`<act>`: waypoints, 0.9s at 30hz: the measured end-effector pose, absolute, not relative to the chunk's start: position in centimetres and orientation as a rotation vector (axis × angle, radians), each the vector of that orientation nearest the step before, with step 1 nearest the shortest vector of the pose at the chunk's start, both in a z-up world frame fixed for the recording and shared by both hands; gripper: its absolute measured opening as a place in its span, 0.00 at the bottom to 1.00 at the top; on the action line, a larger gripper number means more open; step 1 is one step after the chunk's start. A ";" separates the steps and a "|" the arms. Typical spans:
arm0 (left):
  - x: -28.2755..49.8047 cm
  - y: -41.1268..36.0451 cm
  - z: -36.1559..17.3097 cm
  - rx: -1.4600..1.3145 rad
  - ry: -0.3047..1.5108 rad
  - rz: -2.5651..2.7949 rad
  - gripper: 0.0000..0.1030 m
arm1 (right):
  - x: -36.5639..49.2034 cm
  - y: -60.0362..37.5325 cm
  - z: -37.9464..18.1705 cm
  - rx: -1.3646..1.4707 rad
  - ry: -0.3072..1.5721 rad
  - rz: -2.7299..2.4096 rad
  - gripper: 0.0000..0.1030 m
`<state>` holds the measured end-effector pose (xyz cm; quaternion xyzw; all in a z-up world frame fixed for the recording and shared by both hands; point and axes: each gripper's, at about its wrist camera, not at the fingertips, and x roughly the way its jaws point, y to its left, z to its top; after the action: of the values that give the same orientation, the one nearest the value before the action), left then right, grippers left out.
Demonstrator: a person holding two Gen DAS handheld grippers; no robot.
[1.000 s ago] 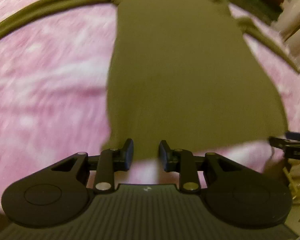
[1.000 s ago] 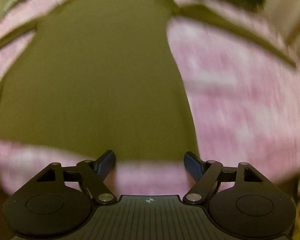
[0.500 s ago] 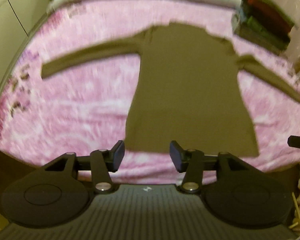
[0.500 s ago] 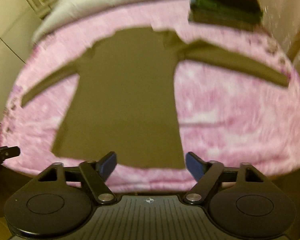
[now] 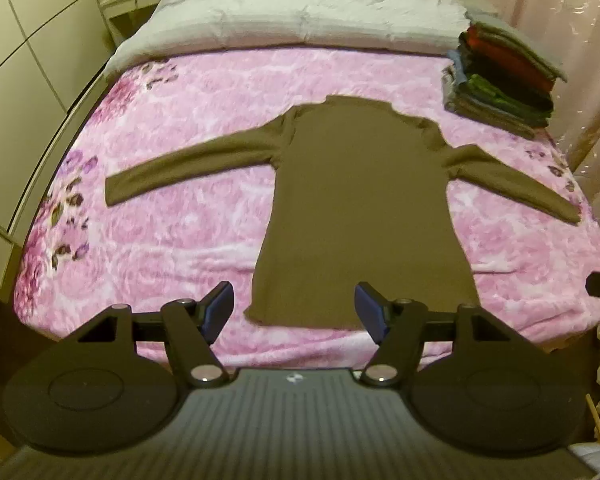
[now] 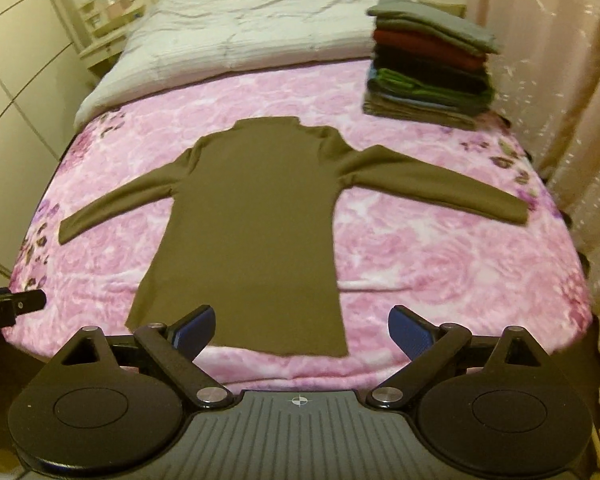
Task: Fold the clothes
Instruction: 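Release the sweater and hold both tools open above it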
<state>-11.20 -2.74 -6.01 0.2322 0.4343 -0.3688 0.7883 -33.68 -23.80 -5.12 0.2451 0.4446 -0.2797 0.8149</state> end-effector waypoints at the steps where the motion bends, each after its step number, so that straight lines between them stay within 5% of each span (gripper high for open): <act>1: -11.2 -2.7 -5.7 0.503 0.929 -0.799 0.65 | -33.7 -23.7 -4.9 0.528 0.951 -0.605 0.93; 9: -10.6 -2.0 -3.9 0.553 0.893 -0.783 0.75 | -32.0 -21.4 -4.0 0.520 0.963 -0.576 0.93; 27: -11.8 -0.8 -6.7 0.611 0.961 -0.773 0.75 | -31.7 -18.7 -6.8 0.564 1.112 -0.551 0.93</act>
<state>-11.82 -0.80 -6.73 0.2820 0.4433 -0.3566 0.7725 -31.68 -18.74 -6.84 0.2605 0.5139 -0.2548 0.7766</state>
